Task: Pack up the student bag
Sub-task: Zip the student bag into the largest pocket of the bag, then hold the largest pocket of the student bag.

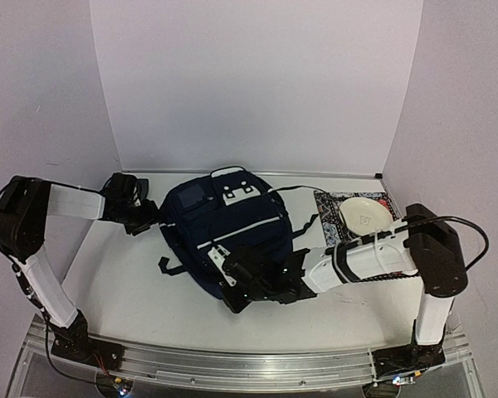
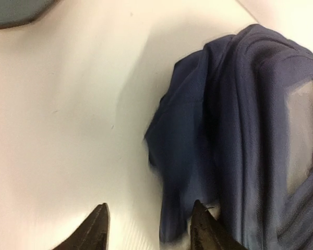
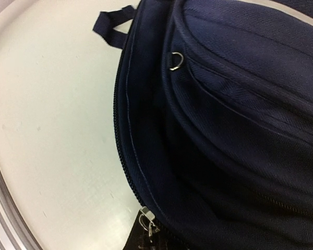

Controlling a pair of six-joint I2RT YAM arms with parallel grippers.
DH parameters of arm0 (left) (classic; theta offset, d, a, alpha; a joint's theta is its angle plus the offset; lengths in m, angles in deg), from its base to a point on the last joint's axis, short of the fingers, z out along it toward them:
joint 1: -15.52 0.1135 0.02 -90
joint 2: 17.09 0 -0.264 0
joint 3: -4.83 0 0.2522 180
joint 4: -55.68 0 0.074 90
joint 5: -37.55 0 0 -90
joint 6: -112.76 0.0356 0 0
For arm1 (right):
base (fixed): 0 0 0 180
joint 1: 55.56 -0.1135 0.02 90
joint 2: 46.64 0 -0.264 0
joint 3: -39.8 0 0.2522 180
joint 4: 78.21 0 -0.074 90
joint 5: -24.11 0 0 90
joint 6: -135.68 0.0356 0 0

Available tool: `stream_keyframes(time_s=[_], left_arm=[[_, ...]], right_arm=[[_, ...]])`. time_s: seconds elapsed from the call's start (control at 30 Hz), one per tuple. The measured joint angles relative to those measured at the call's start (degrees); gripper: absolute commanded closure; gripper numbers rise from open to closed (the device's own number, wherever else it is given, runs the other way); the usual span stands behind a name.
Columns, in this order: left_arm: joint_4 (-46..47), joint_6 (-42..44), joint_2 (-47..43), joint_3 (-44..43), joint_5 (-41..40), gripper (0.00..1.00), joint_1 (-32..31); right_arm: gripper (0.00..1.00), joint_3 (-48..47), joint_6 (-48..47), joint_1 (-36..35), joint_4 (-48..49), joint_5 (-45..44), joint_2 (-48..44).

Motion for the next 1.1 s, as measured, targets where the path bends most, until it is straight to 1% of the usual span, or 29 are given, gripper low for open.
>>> stream_keyframes(time_s=[0.1, 0.2, 0.27, 0.33, 0.43, 0.53, 0.63, 0.8, 0.87, 0.93, 1.03, 1.1], left_arm=[[-0.10, -1.01, -7.26, 4.68, -0.50, 0.30, -0.37], [-0.09, -2.49, -14.63, 10.10, 0.04, 0.29, -1.36], [-0.13, -3.95, -17.95, 13.26, 1.01, 0.28, -2.48], [-0.19, -5.47, -20.03, 16.02, 1.99, 0.28, -4.19], [-0.54, -8.11, -21.85, 19.14, 3.17, 0.29, -8.39], [-0.69, -11.37, -24.40, 22.18, 4.08, 0.31, -12.40], [-0.50, -14.26, -26.76, 24.26, 4.30, 0.35, -14.62], [1.75, -18.15, -26.66, 25.18, 4.30, 0.48, -17.34], [3.23, -19.08, -25.50, 25.17, 4.22, 0.55, -18.87], [4.54, -20.15, -23.59, 25.17, 4.05, 0.66, -20.62], [5.87, -21.33, -21.25, 25.17, 3.43, 0.89, -22.96], [6.55, -22.07, -20.89, 25.12, 2.71, 0.99, -23.60]], right_arm=[[1.00, -4.00, 0.68, -0.06, 0.84, 0.22, 3.48], [1.00, -7.51, 1.17, -0.08, 2.01, 0.59, 6.52], [1.00, -9.44, 1.48, -0.09, 2.86, 0.95, 8.28], [1.00, -11.05, 1.80, -0.09, 3.53, 1.21, 9.75], [1.00, -12.78, 2.08, -0.11, 4.14, 1.41, 11.41], [1.00, -13.72, 2.15, -0.17, 4.70, 1.49, 12.51], [1.00, -14.17, 2.29, -0.17, 5.16, 1.51, 13.11], [1.00, -15.08, 2.33, -0.17, 5.64, 1.66, 13.77], [1.00, -15.27, 2.33, -0.17, 5.73, 1.71, 13.81], [1.00, -15.29, 2.31, -0.17, 5.74, 1.72, 13.81], [1.00, -15.29, 2.31, -0.17, 5.71, 1.90, 13.81], [1.00, -15.29, 2.33, -0.17, 5.68, 2.20, 13.81]])
